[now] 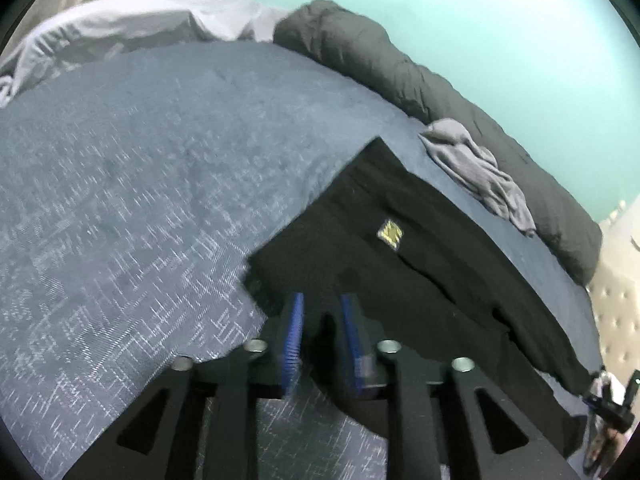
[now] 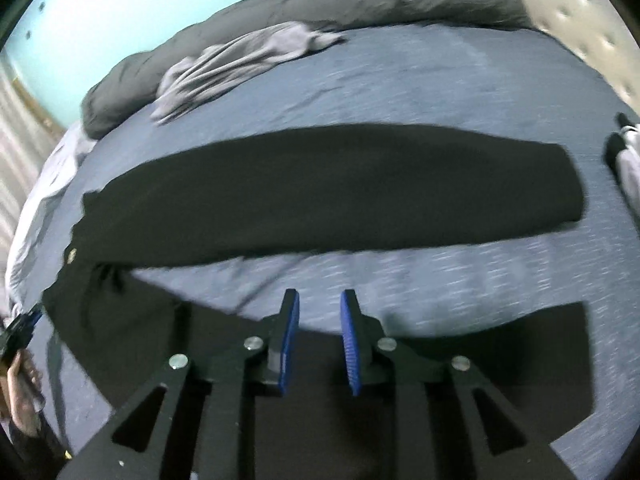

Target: Fold clothes

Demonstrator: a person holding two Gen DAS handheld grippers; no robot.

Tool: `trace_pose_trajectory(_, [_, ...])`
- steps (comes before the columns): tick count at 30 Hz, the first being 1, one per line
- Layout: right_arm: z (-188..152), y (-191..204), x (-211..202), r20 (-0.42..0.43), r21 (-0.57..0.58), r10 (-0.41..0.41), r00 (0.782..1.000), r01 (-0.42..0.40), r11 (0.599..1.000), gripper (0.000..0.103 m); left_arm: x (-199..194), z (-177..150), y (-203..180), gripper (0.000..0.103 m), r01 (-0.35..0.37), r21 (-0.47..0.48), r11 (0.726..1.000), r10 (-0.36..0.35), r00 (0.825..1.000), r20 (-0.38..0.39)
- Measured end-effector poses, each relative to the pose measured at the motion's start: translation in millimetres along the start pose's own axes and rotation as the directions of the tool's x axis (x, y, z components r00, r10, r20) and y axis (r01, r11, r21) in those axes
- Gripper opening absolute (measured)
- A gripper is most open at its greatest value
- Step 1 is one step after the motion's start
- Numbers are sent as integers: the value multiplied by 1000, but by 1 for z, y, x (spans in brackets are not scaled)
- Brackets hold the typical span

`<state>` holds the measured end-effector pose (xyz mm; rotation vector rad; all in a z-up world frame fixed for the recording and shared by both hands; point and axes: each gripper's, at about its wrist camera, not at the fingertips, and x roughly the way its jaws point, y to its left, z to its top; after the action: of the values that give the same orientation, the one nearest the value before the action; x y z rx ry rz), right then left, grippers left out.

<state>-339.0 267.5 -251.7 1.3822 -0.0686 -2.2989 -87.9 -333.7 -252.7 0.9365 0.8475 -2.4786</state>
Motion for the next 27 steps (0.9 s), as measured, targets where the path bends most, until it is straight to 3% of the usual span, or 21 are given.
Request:
trace_pose_trajectory(3, [-10, 26, 7, -26, -1, 41, 999, -41, 999, 25, 5, 0, 11, 29, 34, -25, 999, -34, 999, -17])
trace_pose_trajectory(12, [-40, 92, 21, -121, -57, 136, 983, -144, 988, 46, 17, 3, 36, 36, 30, -90, 995, -35, 998, -54])
trace_pose_trajectory(16, [-52, 124, 34, -165, -124, 125, 978, -146, 981, 57, 27, 6, 35, 40, 69, -95, 993, -76, 995, -70])
trace_pose_trajectory(21, [-60, 141, 51, -191, -131, 125, 974, -152, 980, 58, 37, 10, 38, 38, 93, -111, 989, -101, 992, -71])
trace_pose_trajectory(25, [-64, 140, 57, -196, -109, 118, 973, -141, 984, 58, 43, 11, 40, 14, 99, -107, 989, -108, 991, -78])
trace_pose_trajectory(27, [-65, 137, 60, -200, -96, 109, 974, -130, 987, 58, 40, 12, 41, 9, 119, -114, 986, -127, 989, -71])
